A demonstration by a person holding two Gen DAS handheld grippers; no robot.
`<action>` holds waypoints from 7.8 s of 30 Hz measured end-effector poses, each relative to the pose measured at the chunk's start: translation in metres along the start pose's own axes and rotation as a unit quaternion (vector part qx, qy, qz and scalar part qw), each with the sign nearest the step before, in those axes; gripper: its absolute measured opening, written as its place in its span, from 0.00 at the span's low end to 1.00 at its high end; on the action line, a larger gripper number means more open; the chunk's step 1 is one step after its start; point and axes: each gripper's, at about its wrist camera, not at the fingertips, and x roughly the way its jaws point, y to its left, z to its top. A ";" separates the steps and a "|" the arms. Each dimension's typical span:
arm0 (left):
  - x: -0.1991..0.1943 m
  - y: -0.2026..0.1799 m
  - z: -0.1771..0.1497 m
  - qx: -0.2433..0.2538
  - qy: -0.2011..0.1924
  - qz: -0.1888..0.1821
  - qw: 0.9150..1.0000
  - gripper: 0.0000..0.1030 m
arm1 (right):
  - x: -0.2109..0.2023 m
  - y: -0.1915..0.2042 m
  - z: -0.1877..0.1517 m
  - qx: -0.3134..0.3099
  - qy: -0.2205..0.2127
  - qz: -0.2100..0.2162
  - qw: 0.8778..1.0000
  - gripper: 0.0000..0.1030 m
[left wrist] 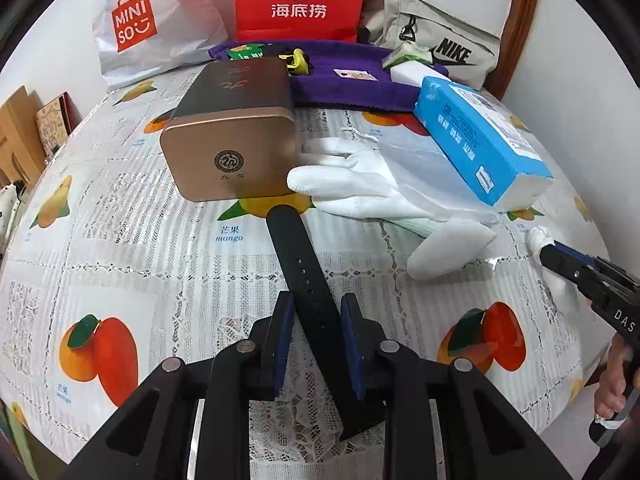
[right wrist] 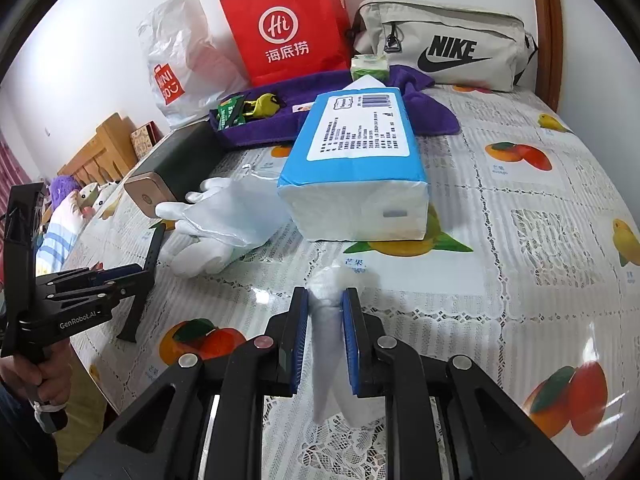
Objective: Organize soft objects
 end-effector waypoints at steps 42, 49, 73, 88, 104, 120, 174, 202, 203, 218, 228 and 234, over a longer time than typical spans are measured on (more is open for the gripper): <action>0.003 -0.008 0.002 -0.009 -0.006 0.020 1.000 0.19 | 0.010 -0.001 0.002 -0.002 0.016 0.008 1.000 0.17; -0.005 0.004 0.006 -0.033 -0.003 -0.024 0.999 0.09 | 0.004 0.009 0.011 -0.016 0.005 0.017 1.000 0.16; 0.006 -0.008 0.001 0.006 -0.008 0.018 1.000 0.49 | -0.010 0.016 0.029 -0.037 -0.014 0.018 0.999 0.16; 0.008 -0.009 0.006 0.013 -0.007 0.007 1.000 0.19 | -0.020 0.011 0.055 -0.044 -0.045 0.023 0.998 0.16; -0.027 0.014 0.016 -0.016 -0.020 -0.015 1.000 0.19 | -0.031 0.027 0.065 -0.060 -0.054 0.019 0.997 0.16; -0.059 0.031 0.059 -0.018 -0.068 -0.005 0.997 0.19 | -0.033 0.033 0.094 -0.062 -0.067 0.016 0.996 0.16; 0.080 0.071 0.268 -0.042 -0.051 -0.022 0.998 0.20 | 0.142 0.002 0.235 -0.070 0.030 0.016 0.997 0.17; 0.071 0.075 0.266 -0.051 -0.028 -0.016 0.998 0.28 | 0.115 0.003 0.230 -0.061 0.010 0.015 0.998 0.41; 0.065 0.074 0.262 -0.051 -0.031 -0.017 0.998 0.28 | 0.109 0.007 0.227 -0.063 0.007 0.017 0.998 0.43; -0.005 0.083 0.186 -0.065 -0.043 -0.029 0.997 0.39 | 0.046 0.062 0.132 -0.079 0.009 0.057 0.995 0.49; -0.017 0.082 0.132 -0.070 -0.039 -0.052 0.995 0.40 | 0.049 0.090 0.072 -0.102 0.040 0.062 0.992 0.49; -0.011 0.076 0.103 -0.060 -0.022 -0.053 0.997 0.42 | 0.062 0.094 0.054 -0.112 0.043 0.039 0.992 0.35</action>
